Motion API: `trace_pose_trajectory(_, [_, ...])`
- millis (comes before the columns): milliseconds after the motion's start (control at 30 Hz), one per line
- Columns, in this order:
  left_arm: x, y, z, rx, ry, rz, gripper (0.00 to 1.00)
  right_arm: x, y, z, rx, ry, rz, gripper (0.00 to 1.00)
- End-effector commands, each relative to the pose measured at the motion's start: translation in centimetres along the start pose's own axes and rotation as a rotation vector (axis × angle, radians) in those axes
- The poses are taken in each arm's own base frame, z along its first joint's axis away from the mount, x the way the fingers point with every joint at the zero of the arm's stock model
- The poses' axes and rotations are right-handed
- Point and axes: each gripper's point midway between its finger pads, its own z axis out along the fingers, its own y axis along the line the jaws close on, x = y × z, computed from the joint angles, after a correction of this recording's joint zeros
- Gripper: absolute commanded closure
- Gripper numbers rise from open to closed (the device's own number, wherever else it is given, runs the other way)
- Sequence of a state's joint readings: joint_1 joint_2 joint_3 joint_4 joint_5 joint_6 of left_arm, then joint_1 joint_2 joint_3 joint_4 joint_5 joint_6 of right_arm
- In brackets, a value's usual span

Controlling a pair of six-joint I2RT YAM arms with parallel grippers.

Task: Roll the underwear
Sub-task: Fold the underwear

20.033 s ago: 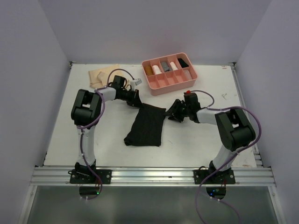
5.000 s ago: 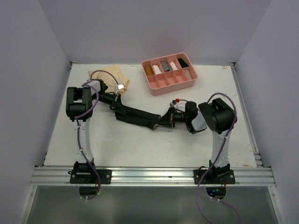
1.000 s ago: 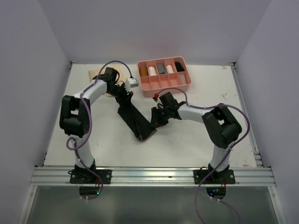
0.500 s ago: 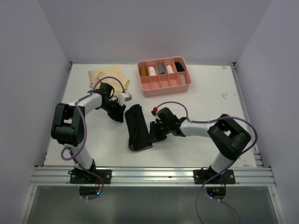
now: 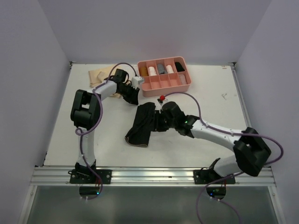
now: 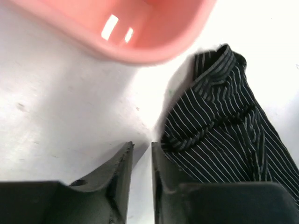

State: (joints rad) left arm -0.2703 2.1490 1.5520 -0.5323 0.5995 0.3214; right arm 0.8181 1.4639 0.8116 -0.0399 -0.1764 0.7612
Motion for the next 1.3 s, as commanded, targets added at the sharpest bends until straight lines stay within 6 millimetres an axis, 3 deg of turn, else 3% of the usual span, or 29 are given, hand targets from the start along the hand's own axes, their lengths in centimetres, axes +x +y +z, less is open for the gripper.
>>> trace_pose_trajectory(0, [-6.1,1.3,-3.0,-0.111,-0.134,0.099,0.71,-7.1,3.0,-5.0,0.038,-0.230,-0.186,0.61])
trace_pose_trajectory(67, [-8.0,1.1,-5.8,-0.177,-0.187,0.182,0.68,-8.0,2.4,-6.5,0.117,-0.232,-0.262,0.60])
trace_pose_trajectory(100, [-9.5,0.2,-9.0,-0.228,-0.238,0.271,0.64,-9.6,3.9,-7.8,0.105,-0.257,-0.336,0.60])
trace_pose_trajectory(167, [-10.3,-0.9,-12.5,-0.264,-0.296,0.343,0.60,-9.4,4.3,-9.1,0.114,-0.207,-0.394,0.59])
trace_pose_trajectory(200, [-10.8,-2.1,-15.8,-0.288,-0.368,0.388,0.55,-10.1,5.5,-10.0,0.086,-0.220,-0.440,0.59])
trace_pose_trajectory(233, [-11.1,-2.6,-17.4,-0.306,-0.408,0.392,0.50,-10.4,6.1,-10.8,0.066,-0.242,-0.452,0.57])
trace_pose_trajectory(267, [-11.2,-2.7,-19.1,-0.330,-0.451,0.367,0.43,-9.9,6.0,-10.7,0.046,-0.237,-0.449,0.40])
trace_pose_trajectory(300, [-10.8,-2.9,-21.4,-0.349,-0.512,0.259,0.29,-10.0,6.2,-11.1,0.030,-0.271,-0.363,0.31])
trace_pose_trajectory(367, [-10.3,-3.5,-22.9,-0.321,-0.540,0.192,0.05,-9.9,6.7,-10.9,-0.017,-0.296,-0.300,0.23])
trace_pose_trajectory(400, [-8.1,-4.0,-22.4,-0.248,-0.461,0.199,0.00,-8.1,6.1,-10.1,-0.049,-0.250,-0.271,0.23])
trace_pose_trajectory(467, [-6.5,-4.9,-22.0,-0.189,-0.365,0.256,0.00,-7.2,6.6,-9.0,-0.119,-0.236,-0.245,0.29])
trace_pose_trajectory(500, [-3.7,-7.0,-21.3,-0.077,-0.295,0.220,0.00,-6.1,6.9,-8.5,-0.154,-0.175,-0.231,0.30])
trace_pose_trajectory(533, [-2.1,-7.7,-21.0,-0.049,-0.267,0.228,0.00,-5.8,6.8,-7.8,-0.146,-0.150,-0.214,0.35])
trace_pose_trajectory(567, [1.0,-8.4,-19.7,-0.015,-0.215,0.200,0.00,-4.4,5.6,-6.2,-0.106,-0.068,-0.173,0.44])
trace_pose_trajectory(600, [2.1,-9.3,-20.2,-0.041,-0.218,0.221,0.00,-2.5,6.0,-5.6,-0.155,0.008,-0.110,0.49])
trace_pose_trajectory(633, [3.4,-9.5,-19.9,-0.058,-0.197,0.211,0.00,-2.4,6.3,-4.8,-0.183,0.004,-0.088,0.50])
trace_pose_trajectory(667, [5.8,-10.3,-19.1,-0.053,-0.153,0.187,0.00,-1.1,5.2,-3.9,-0.161,0.034,-0.007,0.53])
trace_pose_trajectory(767, [9.6,-12.0,-17.4,-0.023,-0.057,0.118,0.18,-0.1,4.1,-2.6,-0.141,0.033,0.073,0.61])
trace_pose_trajectory(900, [9.0,-12.6,-16.7,0.007,-0.077,0.045,0.26,1.6,1.8,-0.4,-0.082,0.075,0.151,0.66])
trace_pose_trajectory(1033, [9.0,-13.6,-15.2,0.068,-0.036,-0.009,0.29,2.9,1.5,1.4,-0.092,0.107,0.190,0.66])
trace_pose_trajectory(1267, [10.2,-12.1,-11.9,0.078,0.042,-0.177,0.36,5.0,-0.7,5.6,-0.021,0.139,0.229,0.66])
